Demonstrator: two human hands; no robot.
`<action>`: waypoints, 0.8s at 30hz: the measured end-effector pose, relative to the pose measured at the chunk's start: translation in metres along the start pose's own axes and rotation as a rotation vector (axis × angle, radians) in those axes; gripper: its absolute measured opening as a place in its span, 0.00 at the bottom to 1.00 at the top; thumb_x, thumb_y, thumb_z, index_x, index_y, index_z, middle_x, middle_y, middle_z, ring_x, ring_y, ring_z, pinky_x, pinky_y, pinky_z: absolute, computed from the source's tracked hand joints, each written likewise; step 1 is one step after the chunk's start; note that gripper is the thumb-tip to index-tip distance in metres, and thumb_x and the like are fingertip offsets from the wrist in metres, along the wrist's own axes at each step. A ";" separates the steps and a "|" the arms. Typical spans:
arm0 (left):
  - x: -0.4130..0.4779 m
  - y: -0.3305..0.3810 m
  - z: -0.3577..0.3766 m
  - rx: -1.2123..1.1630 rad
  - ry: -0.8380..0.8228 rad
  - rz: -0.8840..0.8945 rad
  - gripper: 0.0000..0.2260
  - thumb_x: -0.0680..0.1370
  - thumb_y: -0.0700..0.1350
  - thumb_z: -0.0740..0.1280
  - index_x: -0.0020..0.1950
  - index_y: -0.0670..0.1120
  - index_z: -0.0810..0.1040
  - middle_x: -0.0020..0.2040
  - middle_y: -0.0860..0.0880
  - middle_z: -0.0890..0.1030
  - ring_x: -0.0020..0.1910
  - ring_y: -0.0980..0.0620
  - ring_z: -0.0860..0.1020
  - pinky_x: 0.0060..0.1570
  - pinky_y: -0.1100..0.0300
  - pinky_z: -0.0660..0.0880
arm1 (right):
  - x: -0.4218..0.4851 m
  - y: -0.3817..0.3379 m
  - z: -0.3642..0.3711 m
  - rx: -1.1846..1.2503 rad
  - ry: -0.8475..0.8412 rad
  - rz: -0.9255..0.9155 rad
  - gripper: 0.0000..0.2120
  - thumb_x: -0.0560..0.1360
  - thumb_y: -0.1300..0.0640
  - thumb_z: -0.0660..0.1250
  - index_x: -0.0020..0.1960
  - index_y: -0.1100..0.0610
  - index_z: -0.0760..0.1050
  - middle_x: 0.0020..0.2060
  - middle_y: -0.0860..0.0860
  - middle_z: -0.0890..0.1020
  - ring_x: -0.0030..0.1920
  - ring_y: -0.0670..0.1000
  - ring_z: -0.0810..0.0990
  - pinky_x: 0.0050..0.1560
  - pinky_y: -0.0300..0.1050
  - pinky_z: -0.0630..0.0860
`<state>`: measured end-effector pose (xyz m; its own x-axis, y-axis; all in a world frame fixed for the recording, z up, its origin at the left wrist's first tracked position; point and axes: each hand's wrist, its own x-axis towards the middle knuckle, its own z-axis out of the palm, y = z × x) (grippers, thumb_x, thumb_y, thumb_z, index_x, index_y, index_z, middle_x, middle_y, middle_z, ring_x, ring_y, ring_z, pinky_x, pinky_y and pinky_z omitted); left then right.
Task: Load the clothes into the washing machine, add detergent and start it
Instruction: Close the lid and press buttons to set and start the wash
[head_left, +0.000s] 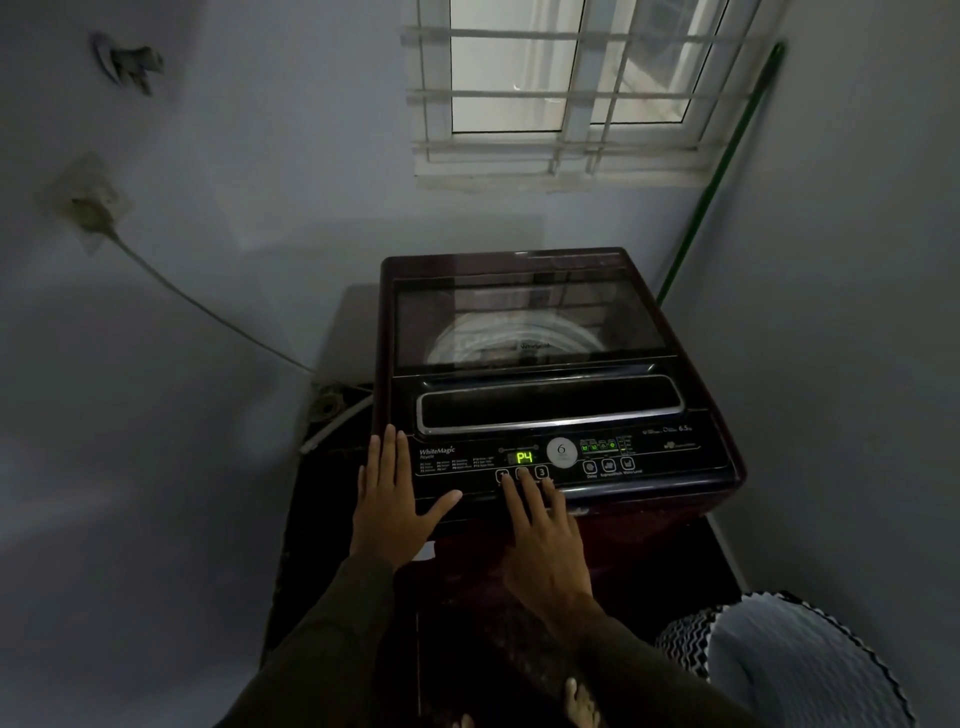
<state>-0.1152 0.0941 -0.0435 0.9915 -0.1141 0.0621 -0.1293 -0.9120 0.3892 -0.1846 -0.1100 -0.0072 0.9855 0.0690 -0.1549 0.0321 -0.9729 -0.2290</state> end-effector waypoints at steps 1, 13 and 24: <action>0.000 0.001 0.000 0.001 0.001 0.001 0.49 0.71 0.77 0.49 0.80 0.45 0.41 0.81 0.47 0.41 0.79 0.49 0.39 0.75 0.42 0.50 | 0.000 -0.001 -0.001 0.005 0.001 0.002 0.45 0.73 0.55 0.64 0.79 0.50 0.38 0.80 0.50 0.43 0.79 0.59 0.43 0.75 0.58 0.58; 0.000 0.001 -0.001 0.006 -0.007 -0.012 0.50 0.71 0.78 0.48 0.80 0.45 0.40 0.80 0.48 0.40 0.79 0.49 0.38 0.75 0.43 0.47 | 0.001 0.000 -0.003 0.008 -0.005 -0.008 0.44 0.73 0.53 0.64 0.80 0.50 0.40 0.80 0.50 0.45 0.78 0.58 0.46 0.73 0.54 0.64; 0.000 0.003 -0.003 0.005 -0.019 -0.017 0.50 0.70 0.78 0.47 0.80 0.45 0.40 0.80 0.49 0.38 0.78 0.50 0.37 0.76 0.44 0.47 | -0.003 0.001 -0.001 0.035 0.010 -0.004 0.43 0.73 0.55 0.63 0.80 0.50 0.41 0.80 0.49 0.45 0.79 0.58 0.45 0.74 0.55 0.62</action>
<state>-0.1159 0.0928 -0.0399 0.9936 -0.1061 0.0376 -0.1124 -0.9157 0.3858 -0.1868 -0.1117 -0.0058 0.9870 0.0707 -0.1446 0.0306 -0.9643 -0.2630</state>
